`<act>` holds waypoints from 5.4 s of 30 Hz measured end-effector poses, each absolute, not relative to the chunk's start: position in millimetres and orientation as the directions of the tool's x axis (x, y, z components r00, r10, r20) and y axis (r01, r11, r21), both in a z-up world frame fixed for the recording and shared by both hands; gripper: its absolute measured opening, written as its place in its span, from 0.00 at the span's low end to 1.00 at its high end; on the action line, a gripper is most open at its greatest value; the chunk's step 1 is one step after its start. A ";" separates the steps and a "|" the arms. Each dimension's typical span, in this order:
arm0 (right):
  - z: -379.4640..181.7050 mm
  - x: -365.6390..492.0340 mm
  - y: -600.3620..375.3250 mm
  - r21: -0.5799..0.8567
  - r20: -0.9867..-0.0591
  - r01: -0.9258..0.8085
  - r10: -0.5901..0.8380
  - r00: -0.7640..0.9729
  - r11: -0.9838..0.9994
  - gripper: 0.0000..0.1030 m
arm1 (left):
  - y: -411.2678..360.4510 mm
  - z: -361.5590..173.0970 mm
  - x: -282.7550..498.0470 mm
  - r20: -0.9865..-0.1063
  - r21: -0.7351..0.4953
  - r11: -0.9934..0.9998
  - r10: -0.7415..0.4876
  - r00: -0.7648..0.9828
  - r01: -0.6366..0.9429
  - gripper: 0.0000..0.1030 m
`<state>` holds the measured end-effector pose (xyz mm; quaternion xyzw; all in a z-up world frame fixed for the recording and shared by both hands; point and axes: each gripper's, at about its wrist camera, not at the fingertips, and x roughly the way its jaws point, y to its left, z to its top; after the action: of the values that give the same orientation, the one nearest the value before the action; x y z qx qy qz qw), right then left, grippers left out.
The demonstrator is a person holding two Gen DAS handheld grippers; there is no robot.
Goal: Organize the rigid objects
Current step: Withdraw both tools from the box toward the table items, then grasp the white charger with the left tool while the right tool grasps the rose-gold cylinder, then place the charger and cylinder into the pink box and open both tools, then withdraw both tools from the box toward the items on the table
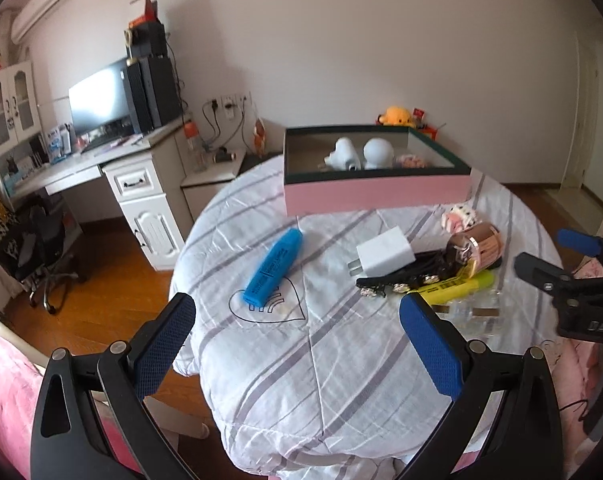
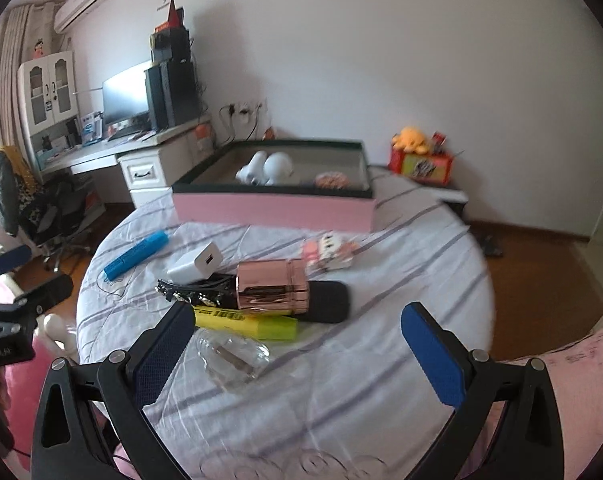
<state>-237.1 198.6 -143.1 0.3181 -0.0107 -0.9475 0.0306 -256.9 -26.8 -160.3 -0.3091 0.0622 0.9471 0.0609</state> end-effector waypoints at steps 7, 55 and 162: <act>-159.3 -275.6 186.7 0.071 -0.635 0.108 -0.128 -0.762 -0.992 0.96 | -16.5 -174.0 -286.3 -0.633 0.036 -0.984 0.113 -0.766 -0.175 1.00; -134.8 -308.7 238.1 0.118 -0.604 0.168 -0.205 -0.770 -0.979 0.54 | 12.3 -149.6 -343.9 -0.580 0.055 -0.965 0.178 -0.795 -0.256 0.23; -40.6 -279.2 211.3 -0.027 -0.450 0.217 -0.181 -0.874 -0.976 1.00 | 6.0 -54.7 -286.5 -0.372 0.149 -0.967 0.139 -0.918 -0.206 1.00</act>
<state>-279.2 211.3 -40.6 0.2286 0.0383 -0.9673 0.1029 -286.5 6.0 -54.7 -0.1821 0.0927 0.9749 0.0884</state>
